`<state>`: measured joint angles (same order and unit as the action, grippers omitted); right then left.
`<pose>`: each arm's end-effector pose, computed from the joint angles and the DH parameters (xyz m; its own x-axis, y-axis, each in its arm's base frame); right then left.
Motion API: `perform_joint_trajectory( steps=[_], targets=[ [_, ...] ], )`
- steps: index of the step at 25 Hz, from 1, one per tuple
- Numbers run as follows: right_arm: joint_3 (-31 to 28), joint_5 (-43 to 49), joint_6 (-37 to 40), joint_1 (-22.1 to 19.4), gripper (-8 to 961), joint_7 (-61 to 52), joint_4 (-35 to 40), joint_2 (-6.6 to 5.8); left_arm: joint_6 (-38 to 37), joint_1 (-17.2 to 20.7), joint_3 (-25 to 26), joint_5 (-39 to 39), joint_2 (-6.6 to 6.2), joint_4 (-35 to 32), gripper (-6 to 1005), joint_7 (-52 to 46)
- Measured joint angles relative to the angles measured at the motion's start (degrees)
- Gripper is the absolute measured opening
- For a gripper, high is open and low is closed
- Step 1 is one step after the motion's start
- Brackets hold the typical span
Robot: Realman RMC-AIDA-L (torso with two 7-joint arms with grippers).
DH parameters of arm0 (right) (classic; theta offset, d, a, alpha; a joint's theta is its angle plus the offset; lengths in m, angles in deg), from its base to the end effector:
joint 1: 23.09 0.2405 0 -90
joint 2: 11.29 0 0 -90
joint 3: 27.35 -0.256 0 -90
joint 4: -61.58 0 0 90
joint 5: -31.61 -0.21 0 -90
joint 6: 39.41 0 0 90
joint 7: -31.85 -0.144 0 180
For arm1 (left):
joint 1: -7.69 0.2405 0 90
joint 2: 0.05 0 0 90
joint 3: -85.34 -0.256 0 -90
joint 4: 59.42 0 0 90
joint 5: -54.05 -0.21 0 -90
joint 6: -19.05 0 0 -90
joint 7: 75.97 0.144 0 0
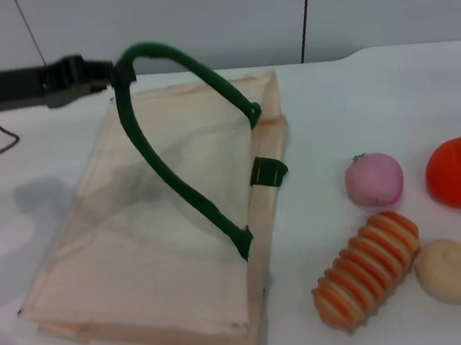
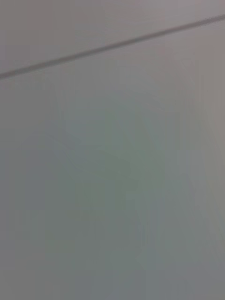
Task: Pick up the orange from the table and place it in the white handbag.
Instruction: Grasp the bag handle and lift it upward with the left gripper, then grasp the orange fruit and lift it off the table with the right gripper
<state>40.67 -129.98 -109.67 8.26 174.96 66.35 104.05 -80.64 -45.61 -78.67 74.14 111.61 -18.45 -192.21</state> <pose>0.3137 0.3724 0.0400 0.4812 0.0908 -0.8719 -0.8329 -0.2629 -0.4870 -0.2432 0.3949 0.0934 0.3186 0.7540 0.5744 0.8907 -0.4455 0.0907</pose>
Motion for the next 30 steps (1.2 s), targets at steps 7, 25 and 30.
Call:
perform_joint_trajectory(
  steps=[7, 25, 30],
  targets=[
    [0.09, 16.28, -0.06, -1.1, 894, -10.41, 6.8, -3.13, -7.09, 1.73, 0.0, 8.76, -1.27, 0.14, 122, 1.46],
    [-0.57, 59.78, -1.21, -1.84, 894, -36.29, 23.27, -8.45, -10.41, 3.77, 0.0, 13.73, -2.46, 0.69, 123, 1.51],
    [-2.31, 66.79, -1.54, -1.74, 894, -39.35, 24.35, -8.51, -10.37, 3.83, 0.0, 13.77, -2.49, 0.69, 123, 1.44]
  ],
)
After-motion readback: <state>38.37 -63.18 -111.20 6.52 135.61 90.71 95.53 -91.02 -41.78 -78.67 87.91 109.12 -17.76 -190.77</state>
